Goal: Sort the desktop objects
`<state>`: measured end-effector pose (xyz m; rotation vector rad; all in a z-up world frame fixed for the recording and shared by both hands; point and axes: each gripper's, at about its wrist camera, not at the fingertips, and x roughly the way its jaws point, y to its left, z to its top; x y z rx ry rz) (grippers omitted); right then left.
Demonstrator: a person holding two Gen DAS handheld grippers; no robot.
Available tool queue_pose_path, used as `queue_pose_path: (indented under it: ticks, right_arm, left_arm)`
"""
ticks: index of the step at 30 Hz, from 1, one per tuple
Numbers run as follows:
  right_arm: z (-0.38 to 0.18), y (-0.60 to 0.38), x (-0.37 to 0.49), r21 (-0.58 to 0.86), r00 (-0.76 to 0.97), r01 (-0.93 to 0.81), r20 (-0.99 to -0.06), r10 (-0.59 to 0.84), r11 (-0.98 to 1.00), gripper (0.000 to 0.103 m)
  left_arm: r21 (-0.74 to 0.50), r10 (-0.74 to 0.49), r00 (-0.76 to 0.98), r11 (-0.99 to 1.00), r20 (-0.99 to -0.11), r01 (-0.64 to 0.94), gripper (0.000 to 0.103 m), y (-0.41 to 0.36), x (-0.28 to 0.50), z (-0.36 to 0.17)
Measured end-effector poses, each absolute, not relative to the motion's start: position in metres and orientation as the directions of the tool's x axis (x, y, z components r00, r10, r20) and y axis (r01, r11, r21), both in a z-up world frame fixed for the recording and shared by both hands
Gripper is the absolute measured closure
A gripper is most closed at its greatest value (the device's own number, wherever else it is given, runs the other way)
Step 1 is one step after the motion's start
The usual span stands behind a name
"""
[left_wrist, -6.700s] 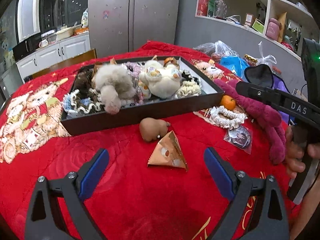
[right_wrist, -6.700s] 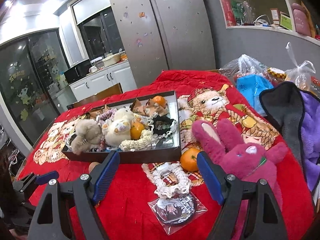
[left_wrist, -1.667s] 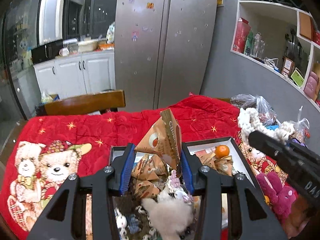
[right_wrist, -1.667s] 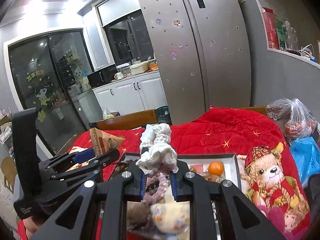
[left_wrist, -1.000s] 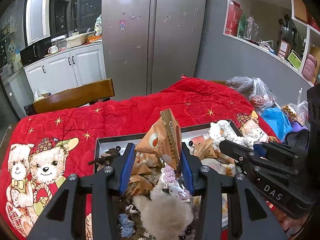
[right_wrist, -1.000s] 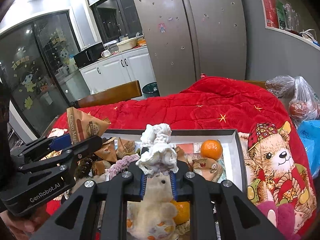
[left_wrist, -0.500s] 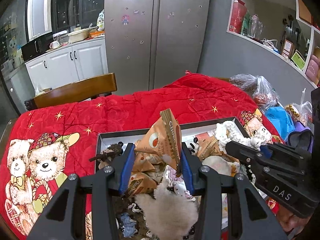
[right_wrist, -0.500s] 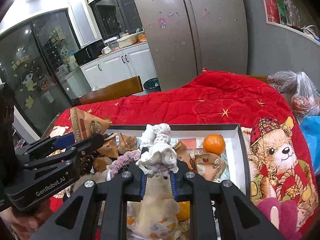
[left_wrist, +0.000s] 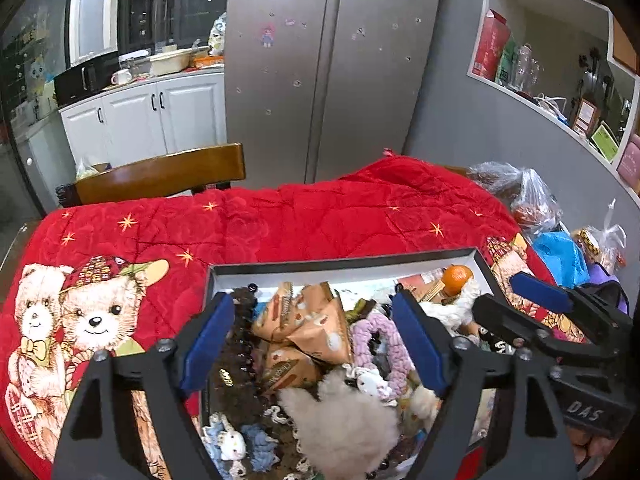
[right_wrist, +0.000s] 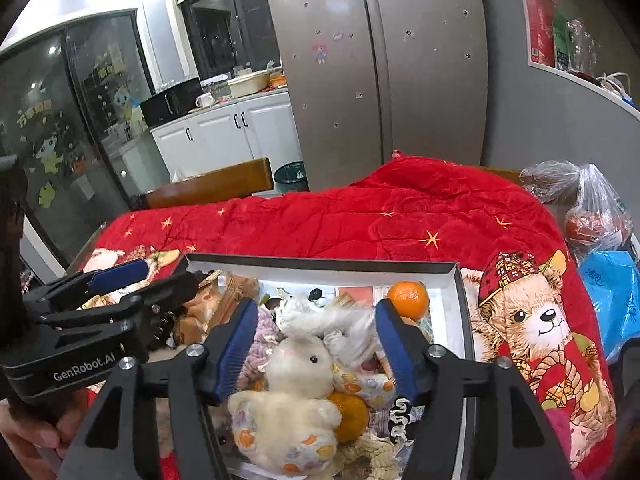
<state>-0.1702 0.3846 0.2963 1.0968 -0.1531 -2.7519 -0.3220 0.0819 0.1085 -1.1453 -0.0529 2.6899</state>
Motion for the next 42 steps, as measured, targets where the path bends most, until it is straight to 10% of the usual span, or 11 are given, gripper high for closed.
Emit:
queue_pose_path:
  ticks: [22, 31, 42]
  right_arm:
    - [0.366, 0.375, -0.124, 0.011, -0.847, -0.041, -0.531, 0.029, -0.999, 0.021]
    - [0.436, 0.352, -0.037, -0.011, -0.916, -0.077, -0.394, 0.075, -0.997, 0.001]
    - [0.472, 0.321, 0.099, -0.103, -0.927, -0.171, -0.321, 0.196, -0.98, 0.0]
  left_arm:
    - [-0.069, 0.205, -0.785, -0.977, -0.584, -0.203, 0.005, 0.076, -0.268, 0.186]
    - [-0.078, 0.201, -0.853, -0.979, -0.482, -0.187, 0.0, 0.049, -0.172, 0.25]
    - [-0.024, 0.116, -0.882, -0.993, -0.457, -0.118, 0.0, 0.034, -0.027, 0.282]
